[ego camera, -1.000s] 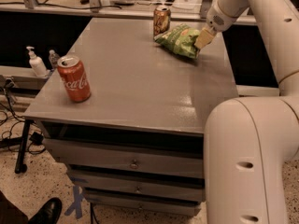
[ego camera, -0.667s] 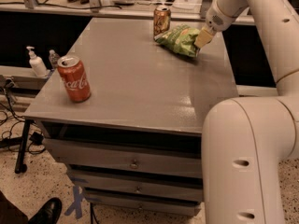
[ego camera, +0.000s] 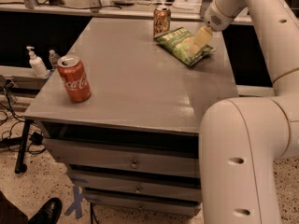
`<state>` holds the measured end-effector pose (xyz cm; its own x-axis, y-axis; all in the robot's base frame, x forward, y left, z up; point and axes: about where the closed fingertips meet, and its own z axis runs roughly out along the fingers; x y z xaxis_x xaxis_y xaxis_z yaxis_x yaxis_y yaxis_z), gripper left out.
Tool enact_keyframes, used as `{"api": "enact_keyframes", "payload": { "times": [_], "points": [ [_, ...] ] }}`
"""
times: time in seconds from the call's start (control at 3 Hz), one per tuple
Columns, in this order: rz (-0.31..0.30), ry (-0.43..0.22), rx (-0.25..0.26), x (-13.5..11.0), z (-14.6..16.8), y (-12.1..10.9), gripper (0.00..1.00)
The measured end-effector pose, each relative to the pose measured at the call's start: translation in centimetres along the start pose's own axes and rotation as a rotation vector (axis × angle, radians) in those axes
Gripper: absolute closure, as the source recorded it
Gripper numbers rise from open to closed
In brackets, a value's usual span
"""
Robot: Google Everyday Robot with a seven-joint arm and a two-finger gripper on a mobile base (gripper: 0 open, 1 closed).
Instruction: Move green jalapeno chip bag near orange can
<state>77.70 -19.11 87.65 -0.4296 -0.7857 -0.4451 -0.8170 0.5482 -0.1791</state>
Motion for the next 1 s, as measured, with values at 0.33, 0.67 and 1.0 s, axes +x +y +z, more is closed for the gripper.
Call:
{"api": "enact_keyframes", "payload": {
  "times": [0.33,0.67,1.0],
  "points": [
    [0.013,-0.027,-0.006,0.3,-1.3,0.2,0.0],
    [0.056,-0.091,0.011,1.2,-4.7,0.0,0.0],
    [0.108,-0.191,0.048,2.7,-9.3,0.1,0.0]
  ]
}}
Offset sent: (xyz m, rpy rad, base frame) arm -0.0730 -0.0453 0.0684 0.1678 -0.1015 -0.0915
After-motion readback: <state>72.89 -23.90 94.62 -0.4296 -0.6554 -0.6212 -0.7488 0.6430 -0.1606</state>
